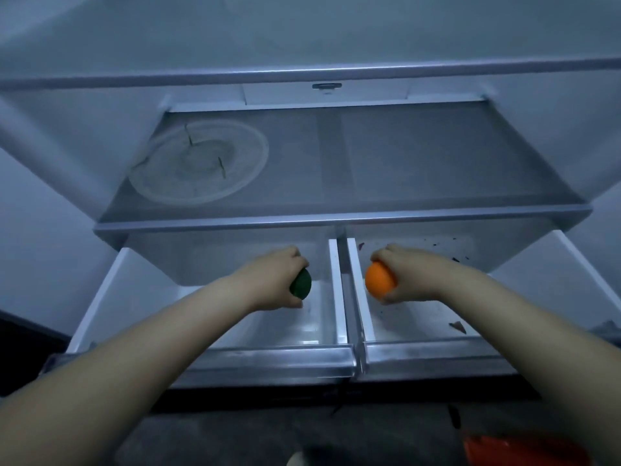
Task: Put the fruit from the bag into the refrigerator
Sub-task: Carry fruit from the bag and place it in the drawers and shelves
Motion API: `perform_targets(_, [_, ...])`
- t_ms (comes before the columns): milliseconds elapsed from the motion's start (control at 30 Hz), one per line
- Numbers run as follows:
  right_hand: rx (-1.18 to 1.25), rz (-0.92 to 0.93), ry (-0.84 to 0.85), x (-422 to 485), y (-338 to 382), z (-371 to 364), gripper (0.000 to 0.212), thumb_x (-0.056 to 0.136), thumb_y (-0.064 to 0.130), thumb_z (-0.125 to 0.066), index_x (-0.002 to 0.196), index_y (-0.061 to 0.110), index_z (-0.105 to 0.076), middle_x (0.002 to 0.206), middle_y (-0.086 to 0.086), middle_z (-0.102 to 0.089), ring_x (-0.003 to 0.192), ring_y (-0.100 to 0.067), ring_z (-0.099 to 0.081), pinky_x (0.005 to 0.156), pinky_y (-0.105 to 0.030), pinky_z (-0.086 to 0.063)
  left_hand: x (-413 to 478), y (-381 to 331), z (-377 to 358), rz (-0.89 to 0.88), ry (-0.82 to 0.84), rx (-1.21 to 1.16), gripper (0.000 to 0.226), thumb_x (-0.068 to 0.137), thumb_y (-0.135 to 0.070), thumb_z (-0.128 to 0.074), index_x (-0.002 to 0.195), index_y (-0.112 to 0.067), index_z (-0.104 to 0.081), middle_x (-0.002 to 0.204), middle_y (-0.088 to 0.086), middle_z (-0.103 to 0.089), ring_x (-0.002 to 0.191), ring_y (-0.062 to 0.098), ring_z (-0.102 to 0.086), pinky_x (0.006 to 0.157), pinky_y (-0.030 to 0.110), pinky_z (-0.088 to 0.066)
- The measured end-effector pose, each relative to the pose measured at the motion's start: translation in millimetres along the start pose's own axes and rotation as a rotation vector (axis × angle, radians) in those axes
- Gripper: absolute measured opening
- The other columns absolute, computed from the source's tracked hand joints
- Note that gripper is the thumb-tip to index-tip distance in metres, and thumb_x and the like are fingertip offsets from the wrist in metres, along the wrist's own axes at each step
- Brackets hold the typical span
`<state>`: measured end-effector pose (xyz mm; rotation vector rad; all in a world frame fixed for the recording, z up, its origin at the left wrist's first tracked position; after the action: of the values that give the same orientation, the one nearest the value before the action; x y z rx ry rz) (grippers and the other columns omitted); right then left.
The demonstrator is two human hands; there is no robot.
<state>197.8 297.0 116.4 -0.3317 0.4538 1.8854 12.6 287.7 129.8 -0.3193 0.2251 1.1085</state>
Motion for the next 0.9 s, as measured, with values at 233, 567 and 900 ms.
perform_targets(233, [-0.014,0.146,0.148,26,-1,-30,0.078,0.070,0.043,-0.077,0.134,0.031,-0.032,0.135,0.001,-0.043,0.116,-0.023,-0.047,0.093,-0.039,-0.045,30,-10,-44,-0.145,0.168,0.181,0.057,0.075,-0.034,-0.072,0.123,-0.015,-0.048,0.122,0.003,-0.044,0.107,0.023,-0.049,0.074,0.031,-0.042])
perform_targets(567, [0.027,0.241,0.135,36,5,-55,0.089,0.066,0.049,-0.078,0.137,0.030,-0.026,0.133,0.002,-0.045,0.114,-0.021,-0.048,0.090,-0.041,-0.048,41,-9,-76,-0.182,0.185,0.212,0.068,0.067,-0.042,-0.077,0.121,-0.014,-0.046,0.121,0.004,-0.045,0.105,0.023,-0.048,0.081,0.036,-0.048])
perform_targets(900, [0.020,0.200,0.148,34,1,-50,0.087,0.069,0.052,-0.075,0.139,0.031,-0.027,0.139,0.002,-0.039,0.121,-0.022,-0.044,0.094,-0.039,-0.045,37,4,-65,-0.072,0.199,0.222,0.096,0.062,-0.061,-0.074,0.137,-0.019,-0.032,0.138,0.006,-0.035,0.121,0.026,-0.043,0.094,0.040,-0.044])
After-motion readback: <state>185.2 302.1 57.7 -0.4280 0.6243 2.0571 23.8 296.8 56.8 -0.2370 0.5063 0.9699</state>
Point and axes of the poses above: each hand's wrist, its own x-axis towards the middle knuckle, its own z-axis out of the back of the hand, y = z × x, the point moved 9 cm from there along x, towards the middle knuckle
